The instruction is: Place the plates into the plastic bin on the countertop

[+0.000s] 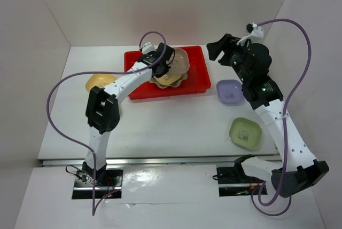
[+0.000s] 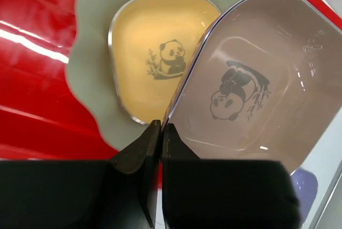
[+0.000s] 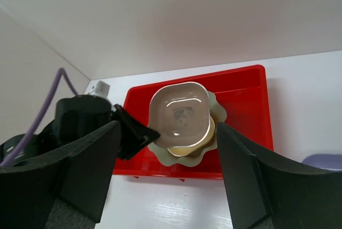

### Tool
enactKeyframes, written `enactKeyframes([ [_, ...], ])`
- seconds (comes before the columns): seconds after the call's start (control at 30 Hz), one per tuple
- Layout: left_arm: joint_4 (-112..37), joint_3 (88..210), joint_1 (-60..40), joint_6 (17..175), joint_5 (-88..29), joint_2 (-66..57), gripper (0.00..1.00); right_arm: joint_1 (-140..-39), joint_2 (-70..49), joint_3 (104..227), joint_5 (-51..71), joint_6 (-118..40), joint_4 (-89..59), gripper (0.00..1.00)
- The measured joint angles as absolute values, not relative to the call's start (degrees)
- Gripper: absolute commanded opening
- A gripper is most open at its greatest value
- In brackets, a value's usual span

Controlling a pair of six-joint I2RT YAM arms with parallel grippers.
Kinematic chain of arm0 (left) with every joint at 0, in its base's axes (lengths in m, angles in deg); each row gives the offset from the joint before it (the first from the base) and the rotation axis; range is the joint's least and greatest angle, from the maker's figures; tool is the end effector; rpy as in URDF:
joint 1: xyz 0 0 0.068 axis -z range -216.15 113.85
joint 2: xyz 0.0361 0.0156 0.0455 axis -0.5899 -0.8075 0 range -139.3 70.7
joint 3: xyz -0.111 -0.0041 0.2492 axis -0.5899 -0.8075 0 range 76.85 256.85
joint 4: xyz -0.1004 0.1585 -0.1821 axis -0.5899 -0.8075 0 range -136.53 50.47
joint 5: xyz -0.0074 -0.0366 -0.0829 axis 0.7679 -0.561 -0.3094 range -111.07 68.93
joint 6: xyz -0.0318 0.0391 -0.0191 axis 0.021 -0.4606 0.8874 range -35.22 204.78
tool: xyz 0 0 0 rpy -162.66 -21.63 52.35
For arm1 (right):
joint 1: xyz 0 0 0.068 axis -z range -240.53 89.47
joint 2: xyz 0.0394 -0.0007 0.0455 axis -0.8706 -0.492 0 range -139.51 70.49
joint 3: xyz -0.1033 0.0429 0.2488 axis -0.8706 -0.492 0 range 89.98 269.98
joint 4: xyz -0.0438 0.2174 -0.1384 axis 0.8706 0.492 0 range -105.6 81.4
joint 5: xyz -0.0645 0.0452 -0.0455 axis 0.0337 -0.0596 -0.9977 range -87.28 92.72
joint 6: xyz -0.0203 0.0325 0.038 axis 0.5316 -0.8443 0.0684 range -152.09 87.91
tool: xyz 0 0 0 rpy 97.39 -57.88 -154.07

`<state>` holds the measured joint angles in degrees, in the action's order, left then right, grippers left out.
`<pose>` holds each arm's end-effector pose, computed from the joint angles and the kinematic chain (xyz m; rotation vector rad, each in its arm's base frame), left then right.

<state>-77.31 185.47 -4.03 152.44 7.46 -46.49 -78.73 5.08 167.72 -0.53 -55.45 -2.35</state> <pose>0.4025 -0.2326 0.2950 -0.9122 2.0898 -0.3233 0.2345 0.0750 0.4626 0.1173 1.6069 0.5195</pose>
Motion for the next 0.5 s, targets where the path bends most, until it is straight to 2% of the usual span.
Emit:
enactKeyframes([
  [0.13,-77.1,188.1,-4.0,153.3,7.6,-50.8,0.00,-78.7,5.7,166.3,-0.1,-55.6,-2.2,0.79],
  [0.5,-79.7,183.5,-4.7,162.1,8.5,-51.0,0.00,-78.7,6.6,164.4,0.4,-55.9,-2.2,0.79],
])
